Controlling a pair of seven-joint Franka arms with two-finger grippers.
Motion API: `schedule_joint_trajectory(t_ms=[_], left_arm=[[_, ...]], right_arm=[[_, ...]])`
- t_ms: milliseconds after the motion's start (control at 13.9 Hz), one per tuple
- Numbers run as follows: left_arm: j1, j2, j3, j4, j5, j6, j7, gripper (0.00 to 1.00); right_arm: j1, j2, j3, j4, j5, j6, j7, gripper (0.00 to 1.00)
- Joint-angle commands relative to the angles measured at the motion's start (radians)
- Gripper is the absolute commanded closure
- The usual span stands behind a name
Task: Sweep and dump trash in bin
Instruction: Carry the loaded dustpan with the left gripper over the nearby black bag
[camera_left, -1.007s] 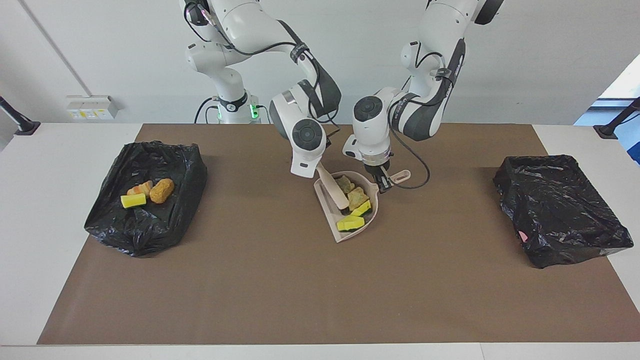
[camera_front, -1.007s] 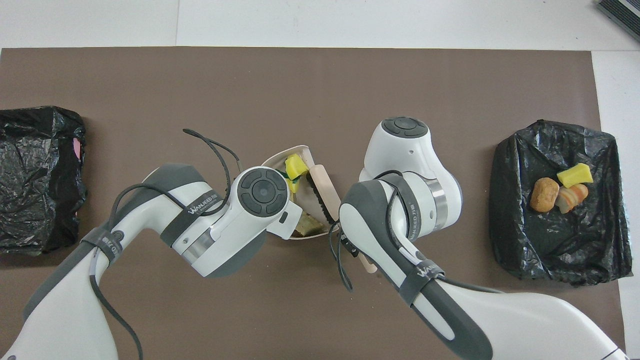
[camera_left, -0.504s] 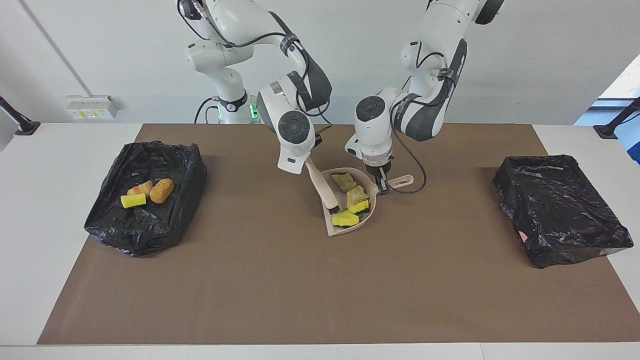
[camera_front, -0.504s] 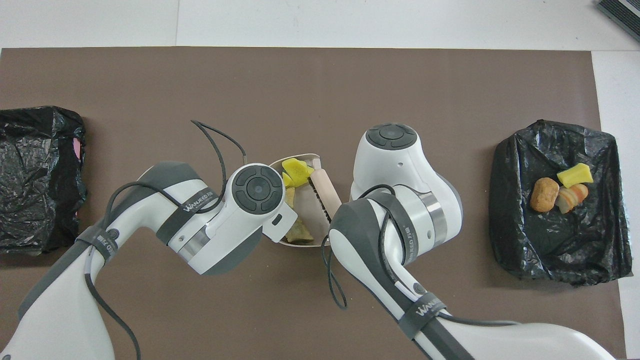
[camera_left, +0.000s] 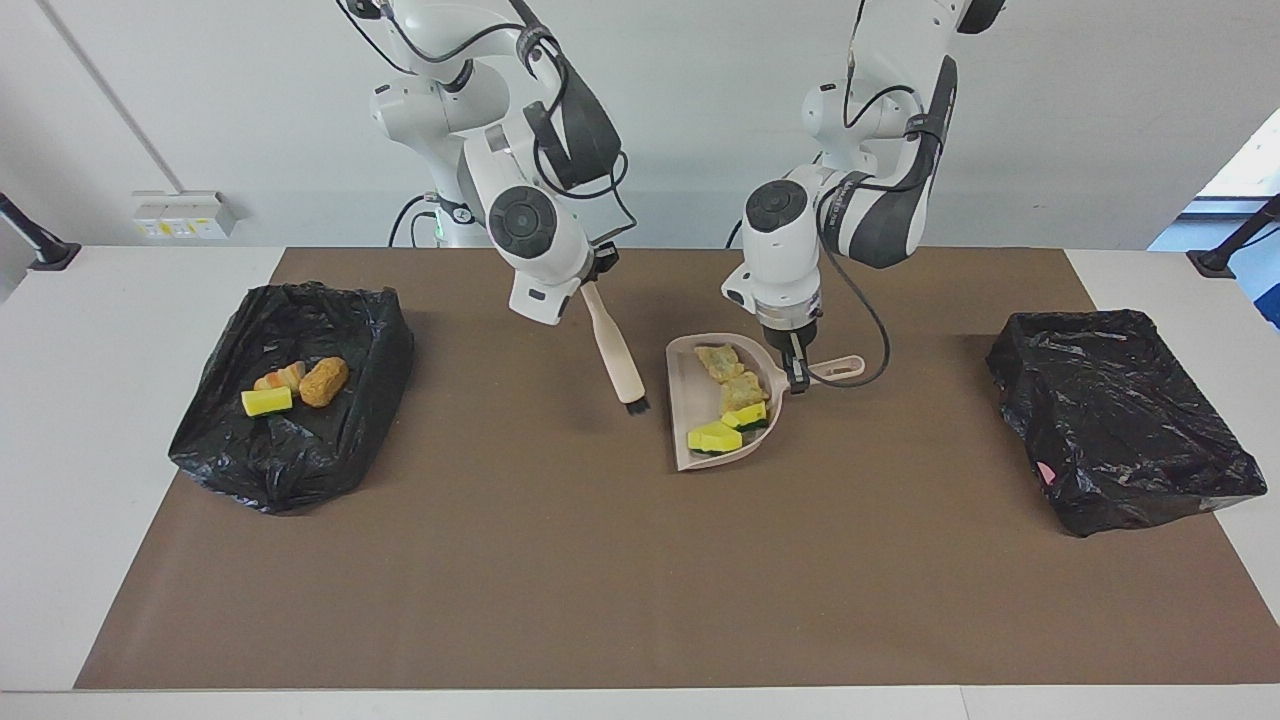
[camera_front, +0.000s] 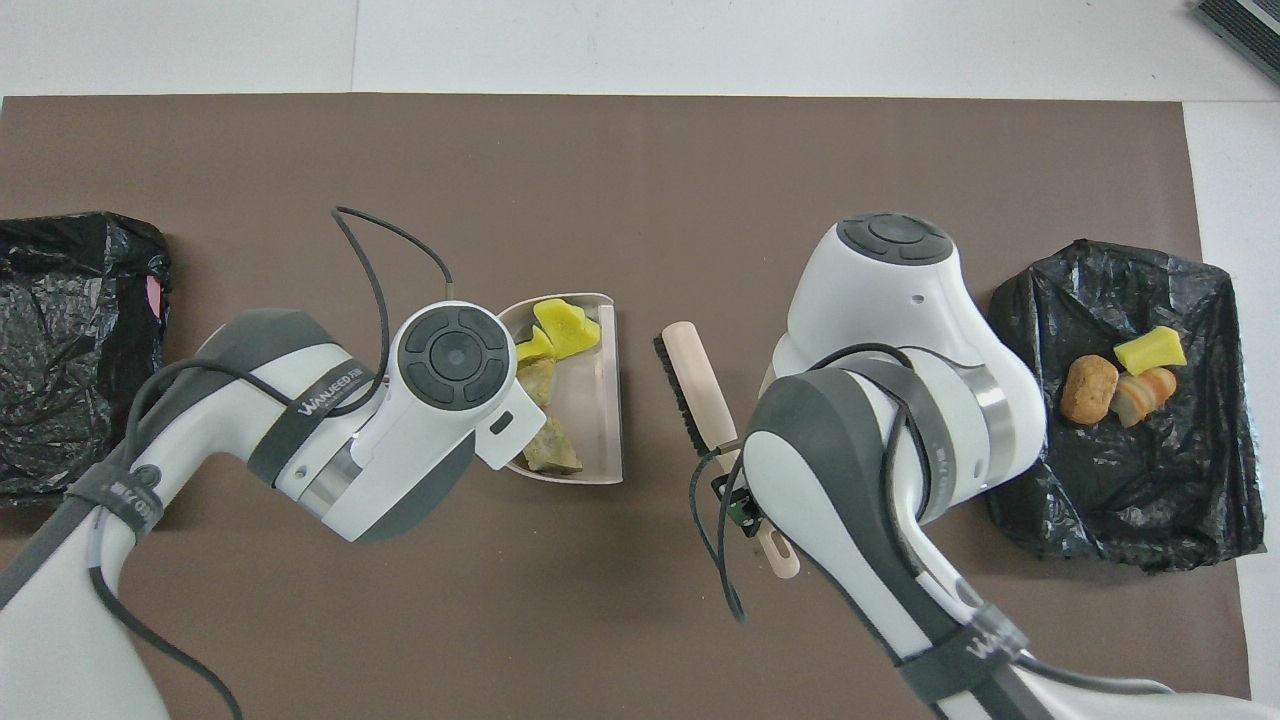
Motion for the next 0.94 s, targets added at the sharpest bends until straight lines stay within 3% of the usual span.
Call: schedule_joint_trajectory(t_ms=[0, 144, 360, 576, 863], left_arm=[[0.004, -0.101, 0.058, -0.029, -0.041, -0.019, 0.09, 1.0], [0.004, -0.163, 0.124, -0.052, -0.076, -0.033, 0.179, 1.0], [0.004, -0.217, 0.241, -0.062, -0.133, -0.046, 0.289, 1.0], [0.0, -0.24, 0.383, -0.053, -0.158, -0.051, 0.338, 1.0], [0.0, -0.223, 0.604, -0.009, -0.217, 0.002, 0.43, 1.0]], right_arm=[[0.037, -0.077, 0.013, -0.064, 0.02, -0.007, 0.223, 1.0], [0.134, -0.16, 0.013, -0.192, 0.02, 0.116, 0.369, 1.0], [0.212, -0.275, 0.015, -0.386, 0.026, 0.248, 0.425, 1.0], [0.266, -0.288, 0.015, -0.458, 0.027, 0.26, 0.454, 1.0], [0.289, -0.318, 0.015, -0.573, 0.056, 0.403, 0.473, 1.0]])
